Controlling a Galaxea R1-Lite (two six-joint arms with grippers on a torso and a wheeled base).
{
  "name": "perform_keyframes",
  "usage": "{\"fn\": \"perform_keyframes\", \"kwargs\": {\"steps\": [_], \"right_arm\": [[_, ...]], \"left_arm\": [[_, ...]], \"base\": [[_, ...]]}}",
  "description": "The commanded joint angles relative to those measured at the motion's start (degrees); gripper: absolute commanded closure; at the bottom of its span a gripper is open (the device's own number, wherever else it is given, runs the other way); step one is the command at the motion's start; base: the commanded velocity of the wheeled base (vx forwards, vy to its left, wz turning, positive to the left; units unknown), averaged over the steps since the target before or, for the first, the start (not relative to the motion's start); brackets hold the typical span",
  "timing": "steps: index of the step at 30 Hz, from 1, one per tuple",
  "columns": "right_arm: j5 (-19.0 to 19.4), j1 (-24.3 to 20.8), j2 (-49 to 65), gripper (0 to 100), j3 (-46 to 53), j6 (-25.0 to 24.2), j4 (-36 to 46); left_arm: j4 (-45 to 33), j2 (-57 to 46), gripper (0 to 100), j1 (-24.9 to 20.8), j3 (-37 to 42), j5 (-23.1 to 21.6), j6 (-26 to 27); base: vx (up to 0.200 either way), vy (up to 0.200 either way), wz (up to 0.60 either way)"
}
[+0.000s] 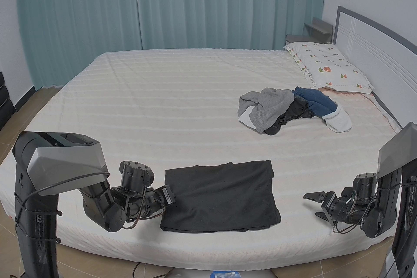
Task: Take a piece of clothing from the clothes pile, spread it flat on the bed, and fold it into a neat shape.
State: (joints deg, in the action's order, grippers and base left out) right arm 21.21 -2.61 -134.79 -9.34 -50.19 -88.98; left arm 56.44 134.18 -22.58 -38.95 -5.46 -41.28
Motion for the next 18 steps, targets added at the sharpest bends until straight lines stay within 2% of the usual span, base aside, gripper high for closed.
{"fn": "perform_keyframes", "kwargs": {"steps": [1, 3, 18], "right_arm": [[-0.03, -0.03, -0.12, 0, 0.02, 0.00, -0.58], [-0.03, -0.03, -0.12, 0, 0.02, 0.00, -0.58], [-0.12, -0.12, -0.21, 0, 0.11, 0.09, -0.58]], "left_arm": [[-0.10, -0.06, 100, -0.01, 0.01, 0.01, -0.03], [-0.10, -0.06, 100, -0.01, 0.01, 0.01, -0.03], [-0.02, -0.32, 100, 0.69, -0.25, 0.01, -0.03]], "base": [[0.000, 0.000, 0.00], [0.000, 0.000, 0.00], [-0.200, 0.200, 0.00]]}}
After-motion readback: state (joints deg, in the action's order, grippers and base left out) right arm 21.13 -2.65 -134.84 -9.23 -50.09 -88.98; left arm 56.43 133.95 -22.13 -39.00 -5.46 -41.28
